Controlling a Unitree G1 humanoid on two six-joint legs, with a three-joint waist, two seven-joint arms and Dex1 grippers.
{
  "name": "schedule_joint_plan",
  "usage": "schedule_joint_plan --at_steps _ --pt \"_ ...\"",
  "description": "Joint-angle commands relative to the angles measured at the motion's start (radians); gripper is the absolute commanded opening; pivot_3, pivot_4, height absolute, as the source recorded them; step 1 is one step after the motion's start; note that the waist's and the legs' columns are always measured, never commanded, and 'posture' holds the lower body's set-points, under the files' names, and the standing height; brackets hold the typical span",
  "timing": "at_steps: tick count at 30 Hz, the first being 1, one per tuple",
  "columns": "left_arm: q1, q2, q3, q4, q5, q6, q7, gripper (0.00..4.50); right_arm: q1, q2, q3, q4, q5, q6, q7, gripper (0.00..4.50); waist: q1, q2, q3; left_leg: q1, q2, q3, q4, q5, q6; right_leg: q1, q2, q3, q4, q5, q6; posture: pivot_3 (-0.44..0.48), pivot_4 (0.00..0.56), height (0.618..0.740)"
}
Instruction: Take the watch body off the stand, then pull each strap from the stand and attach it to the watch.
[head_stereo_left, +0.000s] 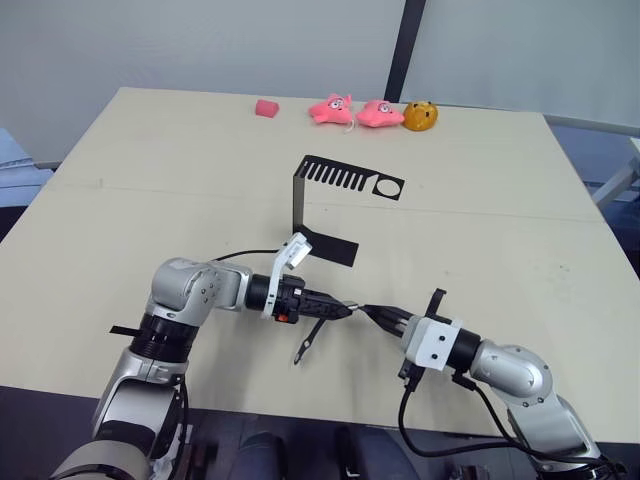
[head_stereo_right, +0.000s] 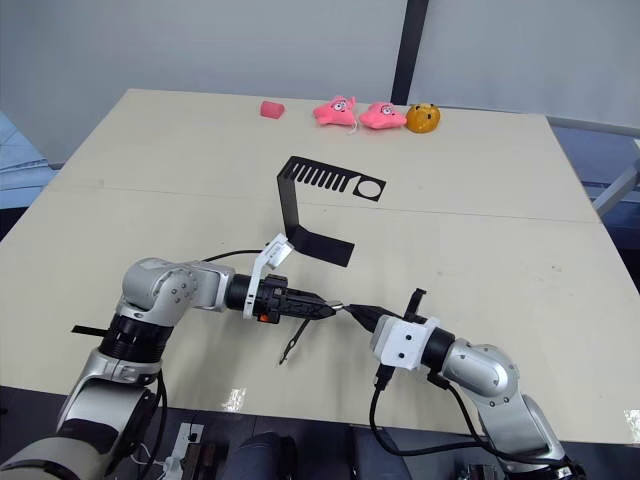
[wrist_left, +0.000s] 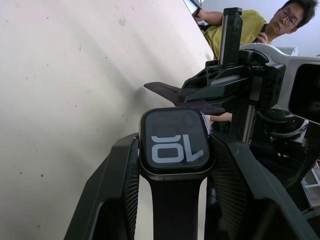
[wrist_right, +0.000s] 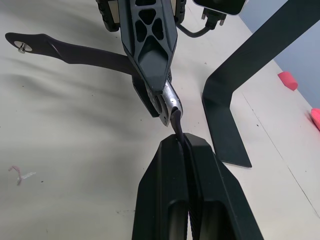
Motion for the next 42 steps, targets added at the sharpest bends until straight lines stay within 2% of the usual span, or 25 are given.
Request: schedule_joint_plan --at_steps 1,42 --pt "0.003 -0.033 -0.031 -0.068 -0.032 -0.008 -0.014 1.59 -0.027 0.016 0.027 -0.037 0.010 -0.009 -0.020 0.00 0.000 0.000 0.000 0.000 0.000 0.000 0.000 0.000 0.000 0.000 0.000 0.000 0.000 0.000 0.000 0.000 0.150 0.740" --pt "0.019 -0.057 -0.053 -0.095 -0.007 -0.048 0.044 1.59 -0.037 0.019 0.048 -0.085 -0.041 0.040 -0.021 0.00 0.000 0.000 0.000 0.000 0.000 0.000 0.000 0.000 0.000 0.000 0.000 0.000 0.000 0.000 0.000 0.000 0.150 0.740"
